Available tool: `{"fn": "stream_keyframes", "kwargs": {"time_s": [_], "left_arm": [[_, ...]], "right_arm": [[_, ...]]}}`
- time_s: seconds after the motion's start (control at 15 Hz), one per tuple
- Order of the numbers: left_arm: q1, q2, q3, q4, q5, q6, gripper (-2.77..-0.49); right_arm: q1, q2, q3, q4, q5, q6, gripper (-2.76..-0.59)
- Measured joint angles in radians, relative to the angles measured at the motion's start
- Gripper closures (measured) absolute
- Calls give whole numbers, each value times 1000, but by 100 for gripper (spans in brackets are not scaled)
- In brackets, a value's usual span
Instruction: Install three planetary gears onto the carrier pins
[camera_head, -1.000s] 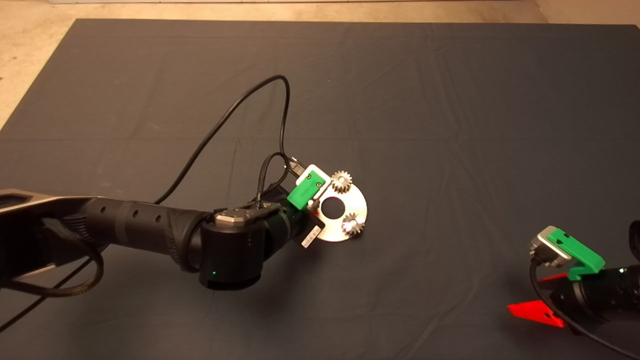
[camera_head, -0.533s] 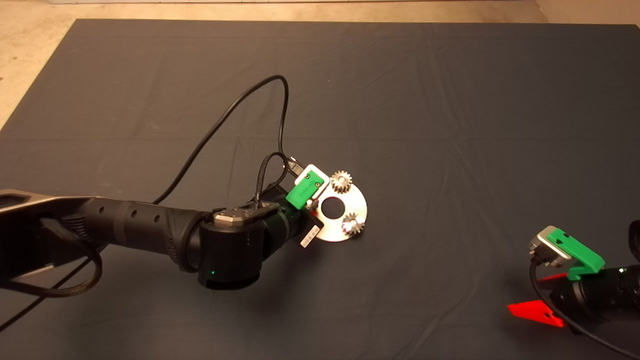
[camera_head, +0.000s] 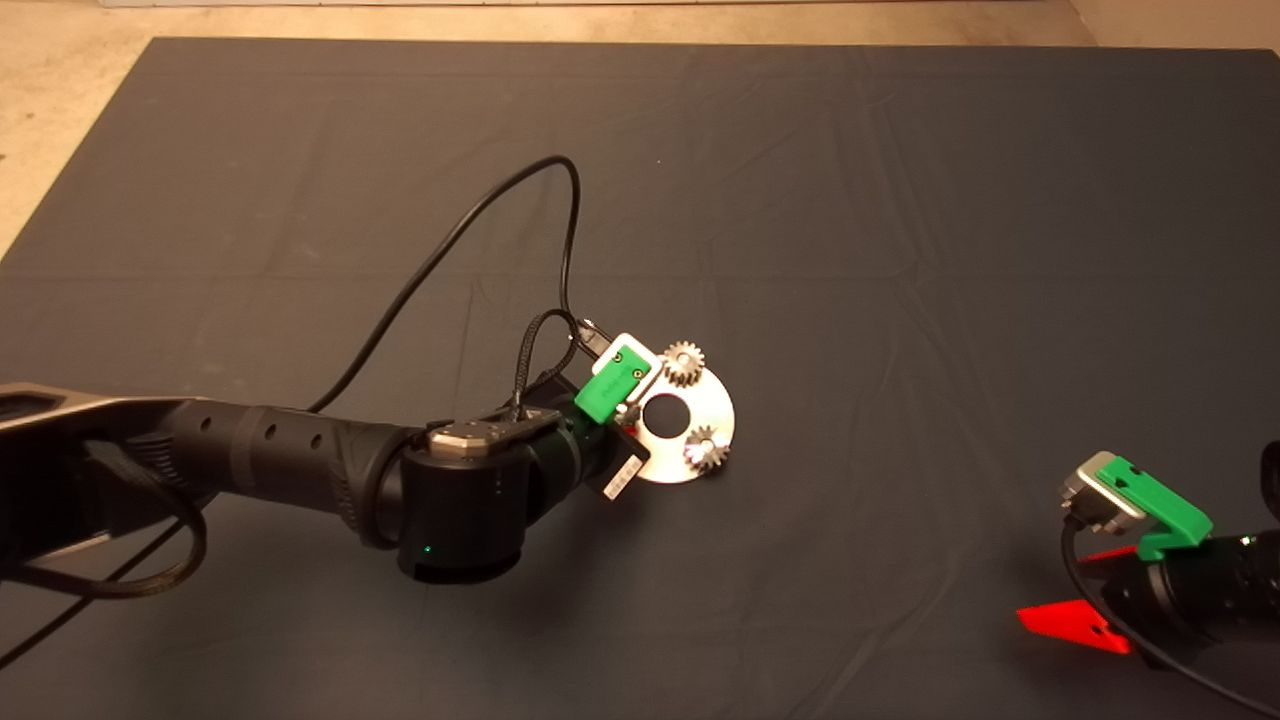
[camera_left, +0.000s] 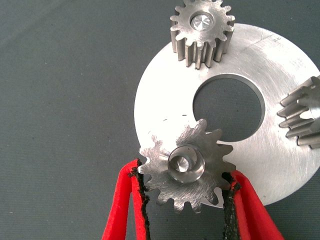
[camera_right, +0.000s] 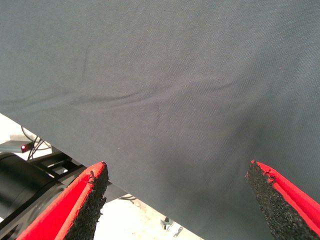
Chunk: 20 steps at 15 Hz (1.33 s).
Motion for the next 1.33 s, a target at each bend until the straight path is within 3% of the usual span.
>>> {"fn": "stream_keyframes", "kwargs": {"time_s": [0.4, 0.67, 0.93, 1.33], "left_arm": [[4, -1, 0, 4, -3, 0, -59], [10, -6, -2, 12, -16, 1, -59], [10, -6, -2, 12, -17, 35, -59], [10, -9, -2, 11, -22, 38, -59]], "right_arm": [[0, -3, 0, 0, 1, 0, -206], [0, -20, 0, 0, 14, -1, -206], [0, -25, 0, 0, 14, -11, -206], [0, -30, 0, 0, 14, -15, -206]]}}
